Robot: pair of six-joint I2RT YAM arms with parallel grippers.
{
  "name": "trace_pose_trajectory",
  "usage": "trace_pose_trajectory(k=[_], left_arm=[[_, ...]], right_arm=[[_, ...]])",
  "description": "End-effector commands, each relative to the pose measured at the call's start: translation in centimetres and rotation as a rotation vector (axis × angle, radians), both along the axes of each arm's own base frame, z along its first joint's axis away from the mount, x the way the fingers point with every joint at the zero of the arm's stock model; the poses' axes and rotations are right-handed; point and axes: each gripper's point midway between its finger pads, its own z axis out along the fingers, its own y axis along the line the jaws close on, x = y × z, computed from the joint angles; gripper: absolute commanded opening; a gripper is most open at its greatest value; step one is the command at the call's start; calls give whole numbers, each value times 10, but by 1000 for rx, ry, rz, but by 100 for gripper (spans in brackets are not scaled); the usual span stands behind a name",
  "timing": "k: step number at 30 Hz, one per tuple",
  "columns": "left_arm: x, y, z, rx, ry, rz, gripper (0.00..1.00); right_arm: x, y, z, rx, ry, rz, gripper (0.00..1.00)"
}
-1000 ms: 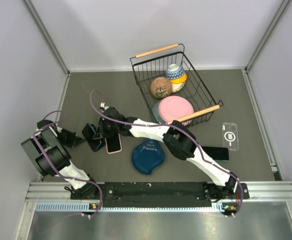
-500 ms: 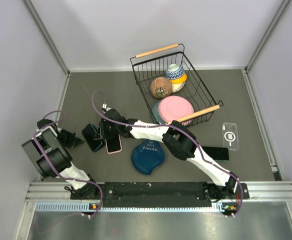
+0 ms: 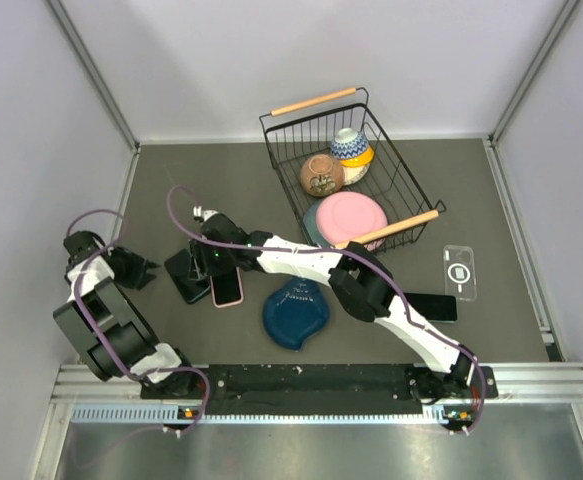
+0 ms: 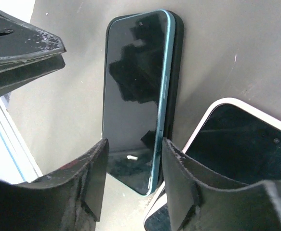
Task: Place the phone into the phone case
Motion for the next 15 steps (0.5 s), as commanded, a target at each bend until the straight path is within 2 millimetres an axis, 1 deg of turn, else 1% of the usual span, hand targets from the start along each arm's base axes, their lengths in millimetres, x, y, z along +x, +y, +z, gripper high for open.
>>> trace_pose_trajectory(k=[1,2,3,4,6,7,15], left_arm=[[9,-5,1,-26,-71,-36,39],[11,-9,1,-50,-85,-51,40],[10,-11,-3,-66,-78,-50,39],[11,-13,-4,-72,-83,-54,39],[11,-16,-7,-87,-86,-65,41],[12,-16,-8,-85,-92,-68,41],[10,-22,-25,-144,-54,-73,43]], right_arm=[[2,17,72,109,-134,52,50],[2,19,73,113,-138,58,52],[3,20,71,113,-137,60,56],[2,20,63,102,-135,66,58],[3,22,61,104,-138,75,61],[4,23,54,95,-135,76,61],[8,22,29,59,-135,79,64]])
